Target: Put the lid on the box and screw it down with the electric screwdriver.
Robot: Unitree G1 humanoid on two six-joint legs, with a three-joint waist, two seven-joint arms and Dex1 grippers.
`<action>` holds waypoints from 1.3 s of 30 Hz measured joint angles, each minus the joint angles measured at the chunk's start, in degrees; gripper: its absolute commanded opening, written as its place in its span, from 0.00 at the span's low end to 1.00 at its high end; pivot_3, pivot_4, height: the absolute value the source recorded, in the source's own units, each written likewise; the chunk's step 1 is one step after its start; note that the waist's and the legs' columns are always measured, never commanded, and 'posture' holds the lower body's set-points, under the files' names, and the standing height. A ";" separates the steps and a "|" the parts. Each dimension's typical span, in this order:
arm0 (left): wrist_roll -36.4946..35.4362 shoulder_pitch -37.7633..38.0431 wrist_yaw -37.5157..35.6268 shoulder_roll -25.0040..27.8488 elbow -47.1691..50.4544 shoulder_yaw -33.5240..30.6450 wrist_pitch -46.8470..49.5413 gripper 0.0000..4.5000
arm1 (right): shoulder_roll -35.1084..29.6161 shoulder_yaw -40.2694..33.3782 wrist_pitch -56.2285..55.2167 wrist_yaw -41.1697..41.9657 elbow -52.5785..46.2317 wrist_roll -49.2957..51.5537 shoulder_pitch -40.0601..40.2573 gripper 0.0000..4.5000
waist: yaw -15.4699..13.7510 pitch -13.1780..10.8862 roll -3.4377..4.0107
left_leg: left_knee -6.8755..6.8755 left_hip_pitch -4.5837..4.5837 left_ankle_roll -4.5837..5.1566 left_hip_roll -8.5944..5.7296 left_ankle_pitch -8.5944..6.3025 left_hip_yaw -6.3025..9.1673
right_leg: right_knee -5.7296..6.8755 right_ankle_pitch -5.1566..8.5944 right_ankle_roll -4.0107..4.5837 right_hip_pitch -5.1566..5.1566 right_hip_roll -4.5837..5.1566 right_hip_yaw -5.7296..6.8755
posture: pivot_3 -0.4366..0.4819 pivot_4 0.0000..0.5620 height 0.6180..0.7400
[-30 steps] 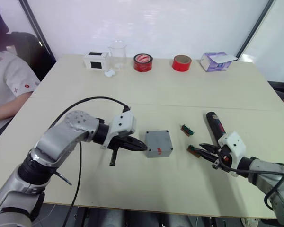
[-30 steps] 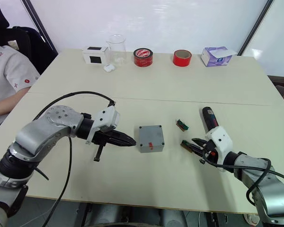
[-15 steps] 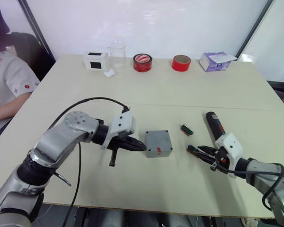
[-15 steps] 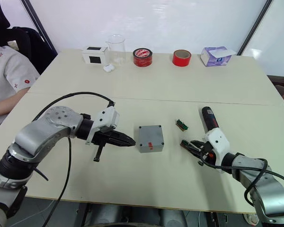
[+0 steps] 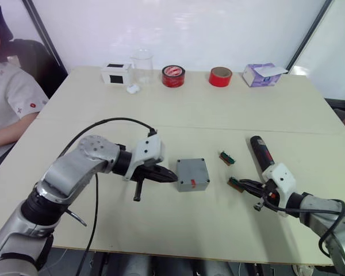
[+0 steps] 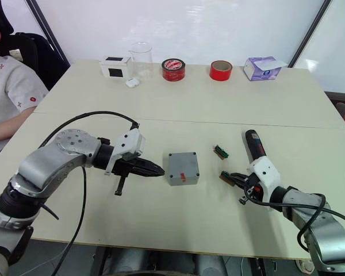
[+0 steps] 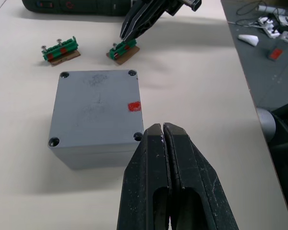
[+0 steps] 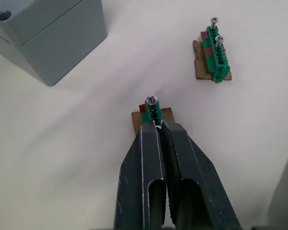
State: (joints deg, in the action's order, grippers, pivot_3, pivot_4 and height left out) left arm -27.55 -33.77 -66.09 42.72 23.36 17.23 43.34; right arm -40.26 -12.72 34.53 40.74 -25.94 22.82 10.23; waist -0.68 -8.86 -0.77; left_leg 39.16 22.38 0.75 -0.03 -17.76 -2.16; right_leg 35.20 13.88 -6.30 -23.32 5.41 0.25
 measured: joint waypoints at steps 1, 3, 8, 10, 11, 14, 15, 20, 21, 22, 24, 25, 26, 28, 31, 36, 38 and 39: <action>-0.11 0.19 0.09 -0.04 -0.33 -0.15 0.01 0.00 | 0.42 -0.66 0.65 -0.33 -0.41 0.83 -0.02 0.02 | 0.00 0.00 0.01 | 0.00 0.00 0.00 0.00 0.00 0.00 | 0.00 0.00 0.00 0.00 0.00 0.00 | 0.48 0.27 1.00; -0.61 0.50 0.39 -0.48 -1.58 -0.68 0.13 0.00 | 0.56 -2.35 2.00 -0.84 -1.83 2.52 -0.11 0.02 | -0.01 -0.01 0.01 | 0.00 0.00 0.00 0.01 0.00 0.01 | 0.01 -0.01 -0.01 0.00 0.00 0.00 | 0.48 0.27 1.00; -2.01 0.32 2.70 -2.06 -6.71 -5.60 0.34 0.00 | 0.14 -8.16 6.22 -1.33 -7.55 8.77 -0.56 0.02 | 0.00 -0.01 0.00 | 0.00 0.00 0.00 0.05 0.00 0.02 | 0.02 -0.03 -0.05 0.00 0.00 0.01 | 0.48 0.27 1.00; -2.09 0.33 3.87 -2.34 -8.89 -7.02 0.35 0.00 | -0.33 -8.50 8.26 -2.03 -8.96 11.25 -3.31 0.02 | 0.29 -0.02 0.00 | 0.01 -0.01 0.00 0.05 0.00 0.02 | 0.03 -0.08 -0.13 -0.01 0.00 0.00 | 0.48 0.27 1.00; -2.07 0.34 4.13 -2.33 -9.34 -7.20 0.35 0.00 | -0.42 -8.45 8.71 -2.19 -9.50 11.90 -4.26 0.02 | 0.34 -0.02 0.00 | 0.01 -0.01 0.00 0.05 0.00 0.02 | 0.04 -0.09 -0.16 -0.01 0.00 0.01 | 0.48 0.27 1.00; -1.66 1.31 4.37 -1.58 -9.46 -7.33 0.29 0.00 | -0.71 -4.91 10.23 -2.94 -11.04 13.32 -9.60 0.02 | 0.44 -0.02 0.00 | 0.00 -0.02 0.00 0.06 0.00 0.04 | 0.06 -0.09 -0.15 -0.02 -0.01 0.02 | 0.48 0.27 1.00; -1.57 2.02 4.36 -0.95 -9.33 -7.21 0.29 0.00 | -0.43 -2.47 10.62 -3.35 -11.01 13.29 -11.87 0.02 | 0.56 -0.04 0.00 | -0.01 -0.01 0.00 0.07 0.00 0.04 | 0.07 -0.08 -0.14 -0.03 -0.02 0.02 | 0.48 0.27 1.00; -1.75 3.81 5.45 -0.18 -6.81 -7.58 1.34 0.00 | 2.00 7.03 9.80 -4.74 -7.67 10.58 -18.40 0.02 | -0.02 -0.08 0.01 | 0.00 0.03 0.00 0.05 0.00 0.04 | 0.06 -0.03 -0.05 -0.05 0.07 0.03 | 0.48 0.27 1.00; -1.99 4.28 6.28 -0.34 -6.33 -8.05 1.80 0.00 | 2.64 8.22 9.23 -5.01 -6.59 9.67 -19.03 0.02 | -0.03 -0.08 0.00 | 0.01 0.04 0.00 0.03 0.00 0.04 | 0.06 -0.03 -0.06 -0.04 0.11 0.03 | 0.48 0.27 1.00; -2.33 4.51 7.00 -0.67 -6.13 -8.55 2.48 0.00 | 3.24 9.12 8.70 -5.19 -5.69 9.07 -19.45 0.02 | -0.06 -0.09 -0.01 | 0.01 0.05 0.00 0.00 0.00 0.03 | 0.06 -0.06 -0.10 -0.04 0.13 0.03 | 0.48 0.27 1.00; -3.31 5.02 8.57 -1.06 -5.25 -10.10 3.60 0.00 | 3.51 10.73 7.95 -5.23 -4.54 7.92 -20.08 0.02 | 0.00 -0.10 -0.02 | 0.01 0.06 0.00 -0.01 0.00 0.02 | 0.06 -0.12 -0.20 -0.04 0.15 0.03 | 0.48 0.27 1.00; -3.86 5.17 9.25 -1.09 -4.63 -10.66 4.06 0.00 | 3.78 11.45 7.28 -5.25 -3.83 7.36 -20.49 0.02 | 0.06 -0.11 -0.03 | 0.02 0.06 0.00 -0.02 0.00 0.02 | 0.06 -0.12 -0.21 -0.04 0.15 0.03 | 0.48 0.27 1.00; -4.29 5.54 9.75 -1.09 -4.03 -11.27 4.38 0.00 | 3.90 12.03 6.74 -5.24 -3.28 6.96 -20.70 0.02 | 0.10 -0.11 -0.02 | 0.01 0.05 0.00 -0.02 0.00 0.02 | 0.06 -0.12 -0.21 -0.04 0.15 0.03 | 0.48 0.27 1.00; -4.57 6.24 10.48 -1.09 -3.34 -11.49 5.02 0.00 | 4.17 12.53 5.93 -5.19 -2.43 6.10 -20.82 0.02 | 0.10 -0.11 -0.02 | 0.01 0.05 0.00 -0.01 0.00 0.03 | 0.08 -0.13 -0.22 -0.06 0.13 0.04 | 0.48 0.27 1.00; -5.22 6.59 11.44 -1.17 -2.58 -11.49 5.40 0.00 | 4.34 13.50 4.67 -5.02 -1.27 4.92 -21.19 0.02 | 0.10 -0.11 -0.02 | 0.01 0.05 -0.01 -0.01 0.01 0.03 | 0.09 -0.13 -0.23 -0.06 0.13 0.04 | 0.48 0.27 1.00; -5.65 6.58 12.08 -1.14 -2.26 -11.49 5.94 0.00 | 4.32 14.31 3.85 -5.00 -0.46 2.96 -21.26 0.02 | 0.10 -0.11 -0.01 | 0.01 0.05 -0.01 -0.02 0.01 0.02 | 0.09 -0.13 -0.23 -0.06 0.12 0.04 | 0.48 0.27 1.00; -5.64 6.58 12.10 -1.12 -2.30 -11.49 5.94 0.00 | 4.31 14.40 3.86 -5.00 -0.34 2.40 -21.16 0.02 | 0.10 -0.12 -0.01 | 0.01 0.05 -0.01 -0.02 0.01 0.02 | 0.09 -0.13 -0.23 -0.06 0.12 0.05 | 0.48 0.27 1.00; -5.65 6.57 12.10 -1.12 -2.31 -11.48 5.93 0.00 | 4.31 14.50 3.86 -5.00 -0.34 2.11 -21.08 0.02 | 0.10 -0.12 -0.01 | 0.01 0.05 -0.01 -0.02 0.01 0.02 | 0.09 -0.13 -0.23 -0.06 0.12 0.05 | 0.48 0.27 1.00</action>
State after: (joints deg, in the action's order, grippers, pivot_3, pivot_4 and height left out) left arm -33.19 -27.20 -54.00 41.60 21.05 5.75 49.27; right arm -35.95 1.78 38.38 35.74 -26.27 24.93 -10.85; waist -0.58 -8.98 -0.79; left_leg 39.17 22.43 0.74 -0.06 -17.76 -2.14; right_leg 35.29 13.75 -6.52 -23.37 5.54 0.30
